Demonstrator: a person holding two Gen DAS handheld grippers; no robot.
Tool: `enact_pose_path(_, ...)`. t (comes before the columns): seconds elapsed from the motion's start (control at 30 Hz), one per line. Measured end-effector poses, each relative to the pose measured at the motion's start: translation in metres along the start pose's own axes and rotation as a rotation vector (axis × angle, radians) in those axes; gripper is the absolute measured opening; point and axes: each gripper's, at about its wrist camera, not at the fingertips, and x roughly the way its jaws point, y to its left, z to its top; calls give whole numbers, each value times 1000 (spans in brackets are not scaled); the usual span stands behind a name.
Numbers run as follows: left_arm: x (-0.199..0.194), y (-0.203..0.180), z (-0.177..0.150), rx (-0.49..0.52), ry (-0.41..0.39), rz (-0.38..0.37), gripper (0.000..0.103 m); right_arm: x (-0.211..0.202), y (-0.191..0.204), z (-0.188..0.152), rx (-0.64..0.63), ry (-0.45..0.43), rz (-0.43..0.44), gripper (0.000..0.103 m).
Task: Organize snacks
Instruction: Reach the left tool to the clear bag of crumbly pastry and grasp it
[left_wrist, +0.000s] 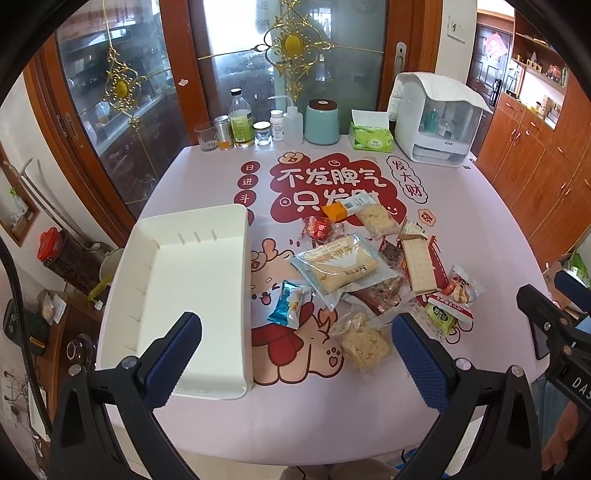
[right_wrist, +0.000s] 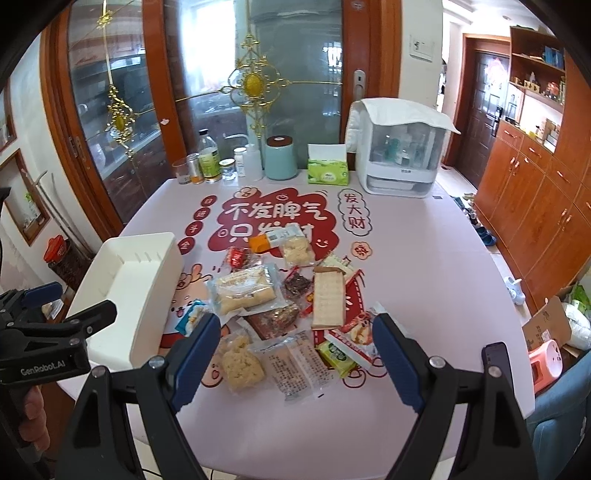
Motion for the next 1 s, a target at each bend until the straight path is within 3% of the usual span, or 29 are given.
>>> enact_pose_path(0.23, 48, -12, 4, -13, 48, 9, 102, 31, -44, -5, 57, 34, -98, 85)
enact_pose_path(0.63, 151, -52, -27, -23, 269, -51, 102, 109, -132, -32, 181, 191, -208, 85)
enact_pose_path(0.8, 182, -64, -37, -29, 314, -32, 102, 143, -149, -42, 206, 264, -163, 85)
enact_pose_path(1.0, 215, -60, -47, -121, 382, -37, 102, 181, -153, -46, 259, 335, -14, 85)
